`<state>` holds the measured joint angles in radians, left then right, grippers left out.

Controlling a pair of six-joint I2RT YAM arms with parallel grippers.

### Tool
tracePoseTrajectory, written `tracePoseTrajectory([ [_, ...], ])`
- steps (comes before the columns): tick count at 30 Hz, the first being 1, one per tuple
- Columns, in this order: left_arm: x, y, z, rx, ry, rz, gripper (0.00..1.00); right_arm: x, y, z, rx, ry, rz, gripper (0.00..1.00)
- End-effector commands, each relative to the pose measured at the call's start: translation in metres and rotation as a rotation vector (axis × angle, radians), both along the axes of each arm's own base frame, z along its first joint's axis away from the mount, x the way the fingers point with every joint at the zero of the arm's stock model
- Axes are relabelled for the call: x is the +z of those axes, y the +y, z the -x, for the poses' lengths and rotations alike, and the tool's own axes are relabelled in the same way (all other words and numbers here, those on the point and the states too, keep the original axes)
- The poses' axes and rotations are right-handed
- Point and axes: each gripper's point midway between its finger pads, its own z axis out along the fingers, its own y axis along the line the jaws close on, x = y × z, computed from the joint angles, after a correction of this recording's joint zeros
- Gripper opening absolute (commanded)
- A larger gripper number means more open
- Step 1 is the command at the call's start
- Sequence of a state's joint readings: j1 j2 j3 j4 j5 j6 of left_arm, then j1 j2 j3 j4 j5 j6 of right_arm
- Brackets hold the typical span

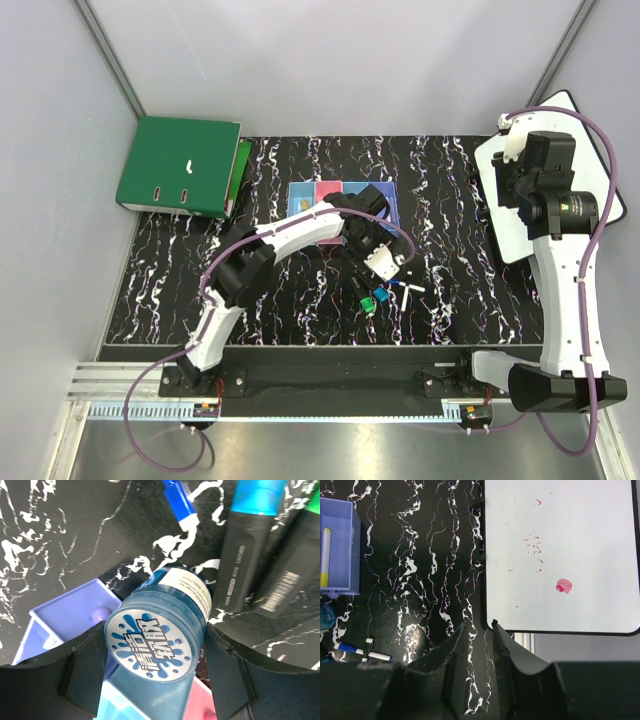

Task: Sort the stationery into containers
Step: Pick up the stationery from the center of the board.

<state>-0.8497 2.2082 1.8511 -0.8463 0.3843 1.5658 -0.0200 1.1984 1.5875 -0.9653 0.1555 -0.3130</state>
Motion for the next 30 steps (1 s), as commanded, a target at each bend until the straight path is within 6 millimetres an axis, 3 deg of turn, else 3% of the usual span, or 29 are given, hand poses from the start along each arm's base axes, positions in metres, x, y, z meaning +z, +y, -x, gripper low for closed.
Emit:
tracePoseTrajectory([
  [1,0.011,0.020,0.015,0.029,0.024,-0.043,0.00,0.020,0.003,0.005,0.004,-0.069,-0.018,0.33],
  [5,0.029,0.021,0.012,0.069,0.005,-0.018,0.00,0.020,0.003,0.006,0.005,-0.069,-0.025,0.34],
  [18,0.106,0.019,-0.026,0.291,-0.055,0.118,0.00,0.025,0.006,0.011,0.011,-0.083,-0.035,0.34],
  [26,0.139,0.051,-0.053,0.498,-0.088,0.150,0.00,0.029,0.007,0.012,0.016,-0.096,-0.037,0.34],
  [30,0.150,0.067,-0.057,0.572,-0.065,0.173,0.00,0.030,0.007,0.011,0.019,-0.097,-0.041,0.34],
])
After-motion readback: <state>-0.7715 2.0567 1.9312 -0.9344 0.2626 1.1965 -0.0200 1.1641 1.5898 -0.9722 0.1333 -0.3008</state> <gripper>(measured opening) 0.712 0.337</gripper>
